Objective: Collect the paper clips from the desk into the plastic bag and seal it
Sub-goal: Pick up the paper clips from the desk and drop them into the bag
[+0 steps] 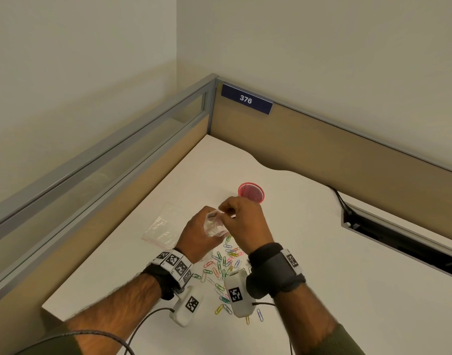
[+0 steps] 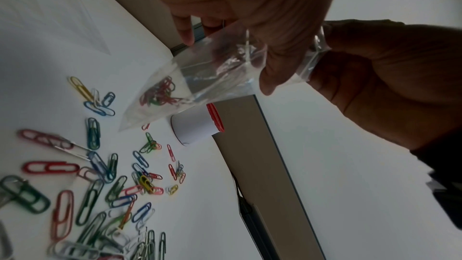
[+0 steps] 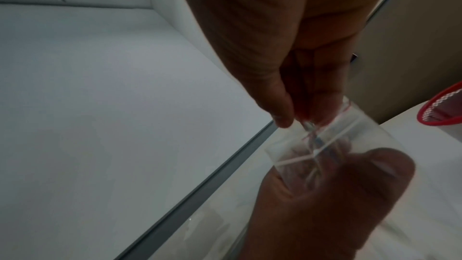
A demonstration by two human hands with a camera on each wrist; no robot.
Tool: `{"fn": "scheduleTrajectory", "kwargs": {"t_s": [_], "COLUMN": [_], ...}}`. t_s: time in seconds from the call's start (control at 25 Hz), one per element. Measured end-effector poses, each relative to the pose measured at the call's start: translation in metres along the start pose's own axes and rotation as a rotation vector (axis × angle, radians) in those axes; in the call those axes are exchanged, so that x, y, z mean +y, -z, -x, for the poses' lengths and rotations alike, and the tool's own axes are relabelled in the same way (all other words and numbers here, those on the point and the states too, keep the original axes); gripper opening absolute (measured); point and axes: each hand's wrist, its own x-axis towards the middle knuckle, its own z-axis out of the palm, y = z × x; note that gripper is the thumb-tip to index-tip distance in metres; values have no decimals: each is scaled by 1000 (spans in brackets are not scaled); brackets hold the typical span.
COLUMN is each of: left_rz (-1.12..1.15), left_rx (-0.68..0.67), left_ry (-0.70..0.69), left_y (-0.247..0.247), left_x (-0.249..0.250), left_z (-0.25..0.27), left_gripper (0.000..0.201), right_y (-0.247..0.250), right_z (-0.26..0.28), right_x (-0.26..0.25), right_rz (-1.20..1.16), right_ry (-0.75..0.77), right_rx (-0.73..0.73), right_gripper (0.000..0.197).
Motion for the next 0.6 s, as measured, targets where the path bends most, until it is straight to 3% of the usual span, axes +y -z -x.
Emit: {"fn": "scheduleTrajectory", "kwargs": {"t_s": [0.12, 0.24, 0.32, 0.44, 0.6], "left_rz": [10, 21, 32, 30, 31], "left_rx": [-3, 11, 22, 33, 50], "left_ry": [-3, 29, 40, 47, 66], "left_y": [3, 10, 15, 28, 42], "left_x": [2, 0, -2, -5, -14], "left_z": [1, 5, 7, 9, 7], "left_gripper": [37, 35, 35, 35, 35], "right_y": [15, 18, 6, -17, -34], "right_z": [0, -10, -17, -17, -23], "right_x": [8, 55, 108, 168, 188], "right_rz": [-57, -11, 134, 305, 414], "right_ry": [-34, -144, -278, -449, -509], "right_rx": [159, 209, 130, -105, -241], "right_gripper": [10, 11, 15, 25, 36]}}
